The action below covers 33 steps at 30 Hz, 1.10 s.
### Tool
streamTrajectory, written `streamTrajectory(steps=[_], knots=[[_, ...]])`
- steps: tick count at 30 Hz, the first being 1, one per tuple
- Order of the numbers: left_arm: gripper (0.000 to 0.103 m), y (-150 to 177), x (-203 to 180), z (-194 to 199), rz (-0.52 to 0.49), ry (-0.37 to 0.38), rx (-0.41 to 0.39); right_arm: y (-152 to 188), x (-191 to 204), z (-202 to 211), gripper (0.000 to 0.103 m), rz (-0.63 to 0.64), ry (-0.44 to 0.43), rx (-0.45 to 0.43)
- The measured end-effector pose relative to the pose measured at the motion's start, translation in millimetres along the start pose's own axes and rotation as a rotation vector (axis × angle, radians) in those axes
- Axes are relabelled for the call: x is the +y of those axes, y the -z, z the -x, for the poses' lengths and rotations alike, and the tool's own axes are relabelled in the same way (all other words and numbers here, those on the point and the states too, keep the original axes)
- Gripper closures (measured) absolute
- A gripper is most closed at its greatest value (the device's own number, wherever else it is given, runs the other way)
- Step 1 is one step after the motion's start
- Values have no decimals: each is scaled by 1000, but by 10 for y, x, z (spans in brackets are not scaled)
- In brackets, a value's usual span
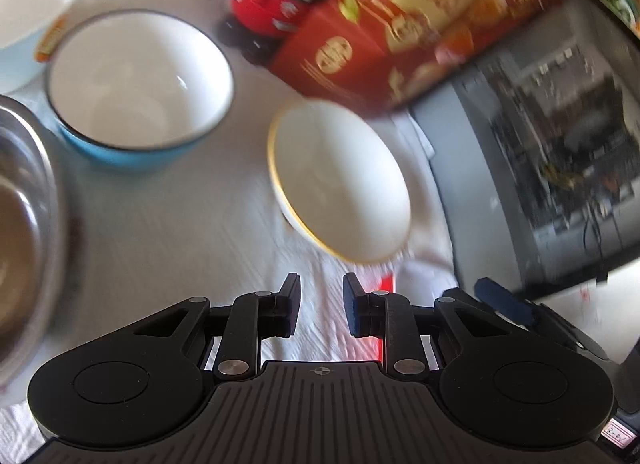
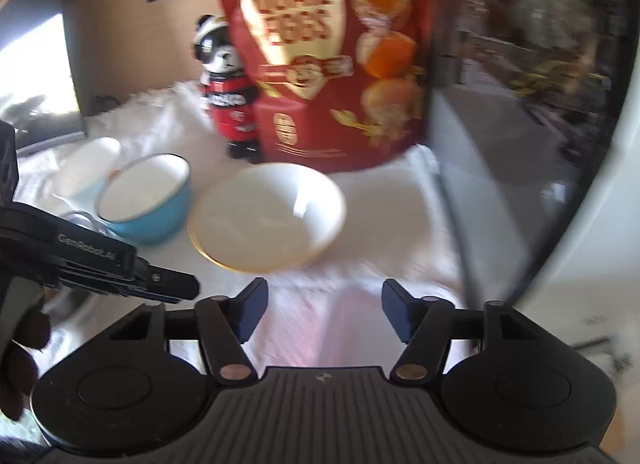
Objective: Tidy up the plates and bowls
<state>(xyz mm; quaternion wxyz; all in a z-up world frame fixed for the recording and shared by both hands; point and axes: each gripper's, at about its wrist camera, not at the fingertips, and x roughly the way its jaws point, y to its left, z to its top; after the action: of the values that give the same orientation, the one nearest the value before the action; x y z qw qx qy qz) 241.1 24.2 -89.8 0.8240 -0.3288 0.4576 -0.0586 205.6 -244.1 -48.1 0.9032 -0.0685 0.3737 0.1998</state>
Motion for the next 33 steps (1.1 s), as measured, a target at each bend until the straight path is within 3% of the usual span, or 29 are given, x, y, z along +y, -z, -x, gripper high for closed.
streamTrajectory(steps=[5, 10, 13, 20, 27, 29, 33], knots=[[78, -174, 121, 156, 56, -17, -70, -268, 183, -242, 32, 31, -76, 0], [78, -367, 125, 135, 73, -56, -86, -521, 162, -483, 26, 46, -26, 4], [78, -486, 85, 10, 80, -69, -83, -638, -15, -654, 26, -25, -27, 43], [78, -585, 37, -448, 70, -176, -27, -705, -265, -1043, 25, -124, -86, 112], [78, -667, 44, -777, 49, -177, -8, -715, -318, -1565, 26, -141, -55, 190], [78, -676, 48, -830, 45, -168, 0, -715, -309, -1705, 29, -135, -56, 217], [83, -683, 56, -874, 46, -177, 1, -684, -265, -1901, 52, -132, -105, 273]])
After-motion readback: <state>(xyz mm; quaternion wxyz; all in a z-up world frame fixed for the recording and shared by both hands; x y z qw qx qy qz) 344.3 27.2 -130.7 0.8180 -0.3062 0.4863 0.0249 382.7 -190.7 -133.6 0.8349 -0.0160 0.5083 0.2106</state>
